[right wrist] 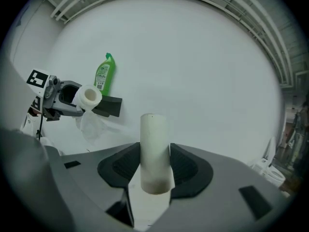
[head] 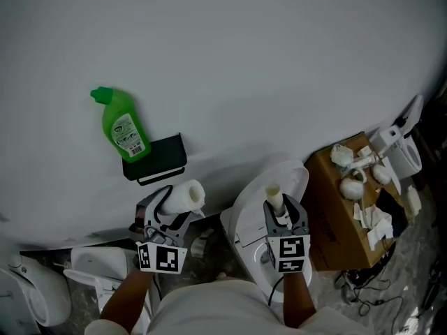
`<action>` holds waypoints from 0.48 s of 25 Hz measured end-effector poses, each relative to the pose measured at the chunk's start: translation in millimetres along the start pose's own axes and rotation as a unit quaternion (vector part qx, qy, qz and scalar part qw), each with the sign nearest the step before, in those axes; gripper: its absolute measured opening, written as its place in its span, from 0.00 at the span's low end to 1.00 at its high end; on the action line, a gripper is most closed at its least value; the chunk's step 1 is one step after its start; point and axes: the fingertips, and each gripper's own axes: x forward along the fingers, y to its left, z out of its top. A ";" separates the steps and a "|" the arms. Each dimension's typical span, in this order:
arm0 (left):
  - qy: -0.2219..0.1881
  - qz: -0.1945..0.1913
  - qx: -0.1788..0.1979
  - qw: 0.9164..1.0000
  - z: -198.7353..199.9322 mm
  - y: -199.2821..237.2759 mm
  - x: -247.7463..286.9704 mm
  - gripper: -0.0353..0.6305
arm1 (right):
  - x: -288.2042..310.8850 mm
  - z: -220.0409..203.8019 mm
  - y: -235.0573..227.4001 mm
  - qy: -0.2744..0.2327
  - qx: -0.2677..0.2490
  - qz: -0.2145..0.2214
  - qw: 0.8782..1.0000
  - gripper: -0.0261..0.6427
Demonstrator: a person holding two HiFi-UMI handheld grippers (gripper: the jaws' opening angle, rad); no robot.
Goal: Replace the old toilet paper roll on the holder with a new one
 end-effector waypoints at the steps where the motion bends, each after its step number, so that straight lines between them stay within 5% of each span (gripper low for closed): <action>1: 0.003 0.002 0.010 1.000 -0.7 0.1 6.3 0.52 | 0.0 -0.6 0.3 0.001 0.000 0.002 1.000 0.32; 5: 0.015 0.001 0.086 0.996 -0.8 -5.1 32.8 0.52 | 2.6 1.7 -0.3 -0.002 -0.001 0.008 1.000 0.32; 12: 0.037 -0.031 0.203 0.978 -6.0 -31.4 75.5 0.52 | 5.7 7.6 -1.8 -0.007 -0.003 0.018 1.000 0.32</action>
